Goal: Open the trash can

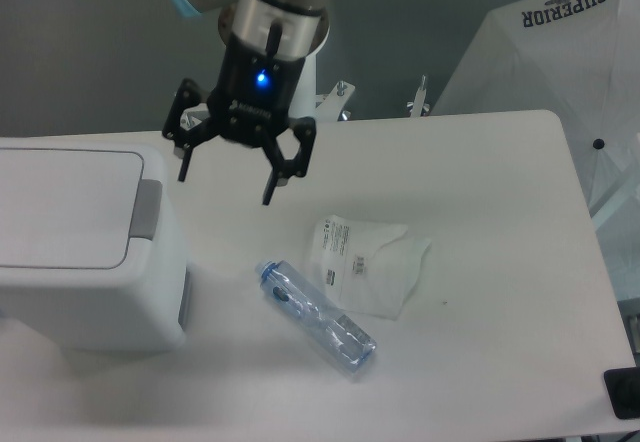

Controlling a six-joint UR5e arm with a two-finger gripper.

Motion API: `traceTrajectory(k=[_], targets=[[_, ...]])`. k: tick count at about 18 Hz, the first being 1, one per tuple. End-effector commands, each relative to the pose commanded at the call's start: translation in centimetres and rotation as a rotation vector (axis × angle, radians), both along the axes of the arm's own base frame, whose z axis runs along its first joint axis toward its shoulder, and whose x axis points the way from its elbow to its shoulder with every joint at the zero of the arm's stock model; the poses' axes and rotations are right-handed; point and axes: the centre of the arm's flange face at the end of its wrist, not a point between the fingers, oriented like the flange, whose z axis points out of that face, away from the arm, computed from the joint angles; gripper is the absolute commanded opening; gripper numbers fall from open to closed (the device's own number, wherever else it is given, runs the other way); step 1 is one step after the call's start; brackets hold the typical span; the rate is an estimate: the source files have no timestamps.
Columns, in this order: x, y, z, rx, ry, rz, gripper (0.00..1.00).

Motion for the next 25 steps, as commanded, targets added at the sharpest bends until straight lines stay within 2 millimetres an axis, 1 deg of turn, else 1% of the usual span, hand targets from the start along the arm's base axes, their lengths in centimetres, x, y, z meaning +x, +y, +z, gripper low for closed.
traceTrajectory(k=[2, 5, 9, 15, 16, 18, 25], targets=[[0.8, 0.5, -1.1, -0.014, -0.013, -0.018, 1.0], [0.9, 0.6, -1.9, -0.015, -0.016, -0.019, 1.0], [1.5, 0.9, -2.2, -0.014, -0.013, -0.031, 1.0], [1.2, 1.4, -3.1, -0.02, -0.018, -0.032, 1.0], [1.1, 1.5, -3.5, -0.025, -0.024, -0.032, 1.0], [1.5, 1.9, -3.8, -0.03, -0.026, -0.042, 1.0], [1.7, 1.9, -4.2, -0.036, -0.029, -0.046, 1.0]])
